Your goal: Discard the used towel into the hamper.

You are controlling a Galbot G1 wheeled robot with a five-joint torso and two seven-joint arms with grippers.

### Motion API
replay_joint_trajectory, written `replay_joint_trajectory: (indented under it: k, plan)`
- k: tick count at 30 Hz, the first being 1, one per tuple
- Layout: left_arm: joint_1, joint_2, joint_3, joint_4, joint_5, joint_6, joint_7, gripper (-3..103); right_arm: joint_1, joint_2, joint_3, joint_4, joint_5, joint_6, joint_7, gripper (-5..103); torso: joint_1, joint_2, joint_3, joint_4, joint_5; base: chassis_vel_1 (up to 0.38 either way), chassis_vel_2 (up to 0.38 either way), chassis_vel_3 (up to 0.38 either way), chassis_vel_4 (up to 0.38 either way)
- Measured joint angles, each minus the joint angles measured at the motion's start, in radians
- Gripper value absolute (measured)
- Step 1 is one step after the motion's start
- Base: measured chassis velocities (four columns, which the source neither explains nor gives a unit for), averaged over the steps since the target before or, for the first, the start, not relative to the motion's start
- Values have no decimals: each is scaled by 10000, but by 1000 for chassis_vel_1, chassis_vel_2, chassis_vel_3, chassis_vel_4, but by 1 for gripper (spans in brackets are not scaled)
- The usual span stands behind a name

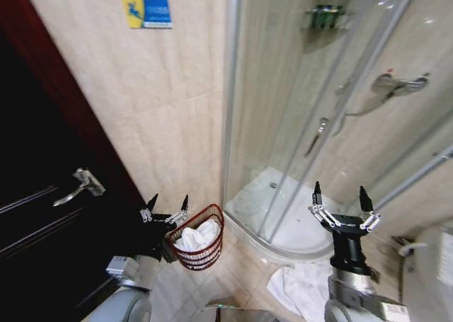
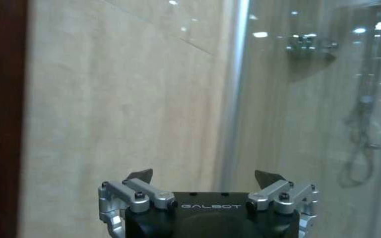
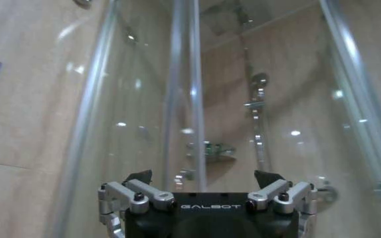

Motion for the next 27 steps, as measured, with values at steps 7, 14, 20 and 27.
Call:
replay_joint_trajectory:
  k: [7, 14, 20, 27]
  plan:
    - [0, -1, 0, 0, 0, 0, 0, 100, -18, 2, -65, 9, 163, -27, 72, 100, -1, 0, -1, 0, 2, -136, -129, -123, -126]
    - [0, 0, 0, 0, 0, 0, 0, 100, -10, 54, -76, 13, 188, -31, 107, 100, -1, 1, -1, -1, 0, -128, -127, -129, -127]
    - [0, 0, 0, 0, 0, 0, 0, 100, -8, 76, -59, 13, 152, 14, 125, 100, -3, 1, -1, 1, 0, -114, -118, -124, -115]
    - [0, 0, 0, 0, 0, 0, 0, 100, 30, 81, -58, -33, 184, 129, 225, 100, -2, 1, -1, -2, 0, -95, -91, -94, -93]
